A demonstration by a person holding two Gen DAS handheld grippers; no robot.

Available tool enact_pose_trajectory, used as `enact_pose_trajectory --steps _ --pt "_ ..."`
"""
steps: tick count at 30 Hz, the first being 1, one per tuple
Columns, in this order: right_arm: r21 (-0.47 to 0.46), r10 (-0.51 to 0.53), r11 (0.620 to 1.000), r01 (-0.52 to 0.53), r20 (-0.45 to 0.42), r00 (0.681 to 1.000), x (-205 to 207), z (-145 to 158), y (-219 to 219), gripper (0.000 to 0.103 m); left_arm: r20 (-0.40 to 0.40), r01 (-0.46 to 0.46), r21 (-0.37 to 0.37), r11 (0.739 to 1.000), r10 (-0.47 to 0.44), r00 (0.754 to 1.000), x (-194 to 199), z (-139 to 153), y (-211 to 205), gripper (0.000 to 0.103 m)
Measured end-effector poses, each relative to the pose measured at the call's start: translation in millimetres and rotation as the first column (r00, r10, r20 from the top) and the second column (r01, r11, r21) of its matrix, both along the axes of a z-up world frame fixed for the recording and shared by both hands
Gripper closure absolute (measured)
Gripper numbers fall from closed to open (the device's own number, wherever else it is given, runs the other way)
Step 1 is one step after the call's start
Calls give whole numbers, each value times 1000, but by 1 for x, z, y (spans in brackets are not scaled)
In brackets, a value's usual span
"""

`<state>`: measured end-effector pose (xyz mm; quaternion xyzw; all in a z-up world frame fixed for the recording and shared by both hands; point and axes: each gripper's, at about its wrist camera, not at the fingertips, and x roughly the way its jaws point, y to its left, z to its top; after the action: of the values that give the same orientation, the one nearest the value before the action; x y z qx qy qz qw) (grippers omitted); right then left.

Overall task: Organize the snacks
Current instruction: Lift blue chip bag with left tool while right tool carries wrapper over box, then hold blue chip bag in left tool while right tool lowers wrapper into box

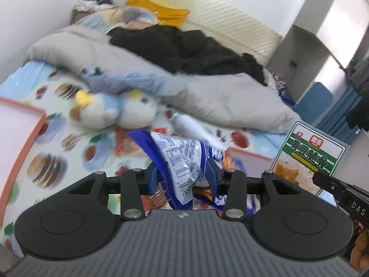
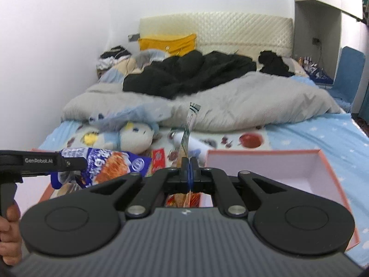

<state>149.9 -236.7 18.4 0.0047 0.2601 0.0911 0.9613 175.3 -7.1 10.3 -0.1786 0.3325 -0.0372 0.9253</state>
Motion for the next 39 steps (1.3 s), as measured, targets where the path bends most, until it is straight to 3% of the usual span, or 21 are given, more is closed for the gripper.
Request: enact_pose_trajectory --steps 5,8,17,20,22,26,30,34,39 --pt "-24 -40 999 42 52 998 0 15 -20 100 40 77 11 997 -77 996 16 19 -36 73" --pt "-27 -77 997 78 41 996 5 9 -36 100 30 108 23 994 -109 994 24 12 -56 73" --pt "-26 -183 983 182 -102 978 27 -54 -81 99 -154 106 18 994 -102 983 50 -73 -65 71" --pt "-15 -208 978 209 -150 966 31 -77 -92 99 -211 66 56 996 -53 976 56 -102 -49 57" --pt "-11 -219 975 221 -173 960 33 -88 -97 99 -239 42 86 995 -21 971 60 -119 -36 54" --pt "-11 -237 971 240 -207 949 36 -106 -103 99 -277 -21 141 990 59 959 75 -151 -5 29" --pt "-3 -254 966 260 -229 940 39 -118 -108 99 -308 -62 183 981 117 944 96 -179 17 14" --pt "-7 -257 965 263 -237 937 42 -123 -110 99 -336 -115 195 974 177 925 124 -206 31 11" --pt "-13 -263 963 268 -237 935 43 -126 -113 99 -338 -104 234 967 181 924 147 -223 27 6"
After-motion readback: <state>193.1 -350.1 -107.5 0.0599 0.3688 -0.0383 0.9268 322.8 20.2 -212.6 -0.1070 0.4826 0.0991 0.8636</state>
